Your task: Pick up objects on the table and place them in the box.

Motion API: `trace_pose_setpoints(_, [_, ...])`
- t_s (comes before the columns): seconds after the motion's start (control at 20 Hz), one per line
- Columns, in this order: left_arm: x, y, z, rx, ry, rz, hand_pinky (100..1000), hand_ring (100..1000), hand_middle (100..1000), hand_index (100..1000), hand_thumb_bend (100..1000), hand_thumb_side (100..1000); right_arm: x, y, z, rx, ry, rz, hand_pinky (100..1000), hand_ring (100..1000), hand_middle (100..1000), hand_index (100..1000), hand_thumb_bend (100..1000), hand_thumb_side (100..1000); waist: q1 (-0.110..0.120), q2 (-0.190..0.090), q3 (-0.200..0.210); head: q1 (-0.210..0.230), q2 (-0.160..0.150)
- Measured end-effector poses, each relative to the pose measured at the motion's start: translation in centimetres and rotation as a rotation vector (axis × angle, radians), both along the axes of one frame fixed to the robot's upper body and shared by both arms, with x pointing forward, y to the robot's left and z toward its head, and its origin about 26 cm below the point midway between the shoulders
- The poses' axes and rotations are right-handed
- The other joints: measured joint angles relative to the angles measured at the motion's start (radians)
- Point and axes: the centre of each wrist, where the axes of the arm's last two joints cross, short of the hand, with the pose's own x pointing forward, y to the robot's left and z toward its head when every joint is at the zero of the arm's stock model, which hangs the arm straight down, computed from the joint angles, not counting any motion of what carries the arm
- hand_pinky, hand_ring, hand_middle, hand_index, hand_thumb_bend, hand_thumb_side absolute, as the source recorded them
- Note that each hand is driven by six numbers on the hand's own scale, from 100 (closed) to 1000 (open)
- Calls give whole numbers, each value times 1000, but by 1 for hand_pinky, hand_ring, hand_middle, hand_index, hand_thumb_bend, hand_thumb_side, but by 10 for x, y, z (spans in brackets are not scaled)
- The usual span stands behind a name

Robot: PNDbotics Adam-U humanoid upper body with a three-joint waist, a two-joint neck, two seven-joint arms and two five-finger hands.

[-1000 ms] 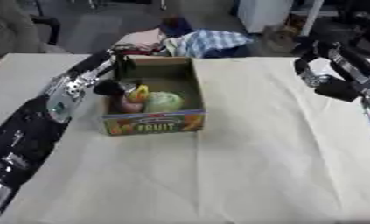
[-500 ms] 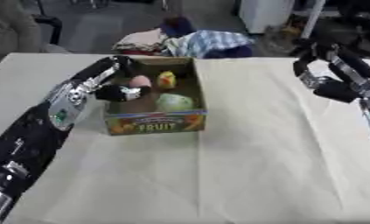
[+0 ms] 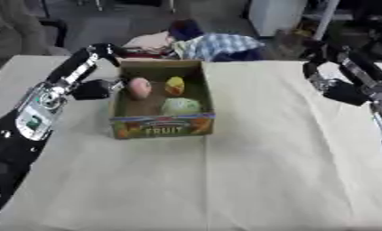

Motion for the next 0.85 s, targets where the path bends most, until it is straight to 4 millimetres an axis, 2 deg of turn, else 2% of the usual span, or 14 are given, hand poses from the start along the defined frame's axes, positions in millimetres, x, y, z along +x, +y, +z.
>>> trace_pose_setpoints(0.15, [-16, 3, -8, -85, -9, 32, 1000, 624, 687, 801, 220, 817, -8, -8, -8, 74, -1, -30, 699, 643, 697, 874, 100, 664, 4, -1, 14, -1, 1])
trace_pose_setpoints(0.45, [-51, 0, -24, -256, 24, 75, 1000, 618, 674, 796, 225, 818, -30, -20, -24, 271, -4, -122, 697, 649, 693, 856, 100, 680, 12, -1, 29, -5, 1])
trace_pose_setpoints(0.65, [-76, -2, -33, -357, 64, 86, 1000, 616, 668, 795, 221, 825, -48, -21, -34, 393, 21, -168, 678, 601, 659, 844, 100, 684, 13, -1, 32, -8, 1])
trace_pose_setpoints(0.85, [-99, -6, -33, -431, 110, 75, 1000, 610, 659, 793, 222, 849, -60, -23, -38, 474, 59, -185, 667, 589, 646, 834, 100, 683, 14, -1, 32, -18, 1])
